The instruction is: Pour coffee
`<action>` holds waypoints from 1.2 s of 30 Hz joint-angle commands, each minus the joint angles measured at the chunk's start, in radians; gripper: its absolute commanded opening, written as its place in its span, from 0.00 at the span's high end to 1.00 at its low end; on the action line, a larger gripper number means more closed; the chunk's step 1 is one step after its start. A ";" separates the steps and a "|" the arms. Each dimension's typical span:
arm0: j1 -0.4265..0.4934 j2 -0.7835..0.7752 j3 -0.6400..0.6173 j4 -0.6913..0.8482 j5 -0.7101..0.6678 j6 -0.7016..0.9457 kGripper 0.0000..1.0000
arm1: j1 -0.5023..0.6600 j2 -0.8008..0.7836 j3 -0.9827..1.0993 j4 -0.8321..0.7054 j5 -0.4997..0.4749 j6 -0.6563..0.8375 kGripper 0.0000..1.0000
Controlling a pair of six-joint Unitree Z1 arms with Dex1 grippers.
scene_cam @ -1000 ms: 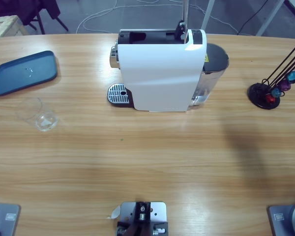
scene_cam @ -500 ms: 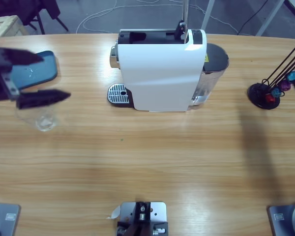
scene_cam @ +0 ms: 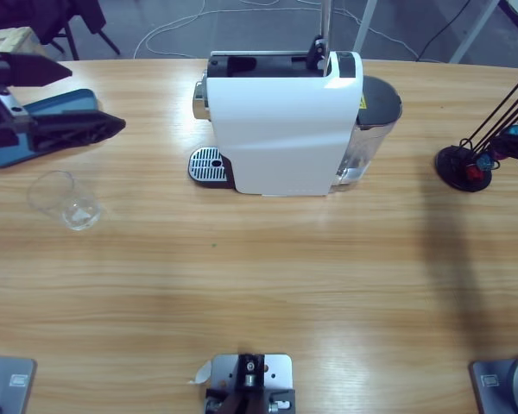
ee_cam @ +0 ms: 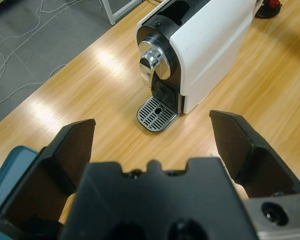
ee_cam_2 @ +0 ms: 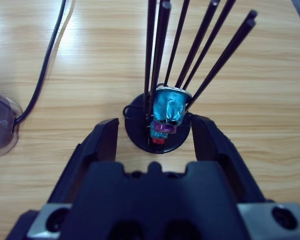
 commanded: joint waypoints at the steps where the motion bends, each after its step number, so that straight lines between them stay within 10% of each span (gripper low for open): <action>1: 0.009 0.029 0.023 -0.015 0.017 -0.020 0.00 | -0.026 0.060 0.036 -0.028 0.007 -0.021 0.52; 36: 0.009 0.070 -0.035 -0.038 0.015 -0.052 0.00 | -0.036 0.082 0.051 -0.089 -0.039 -0.042 0.78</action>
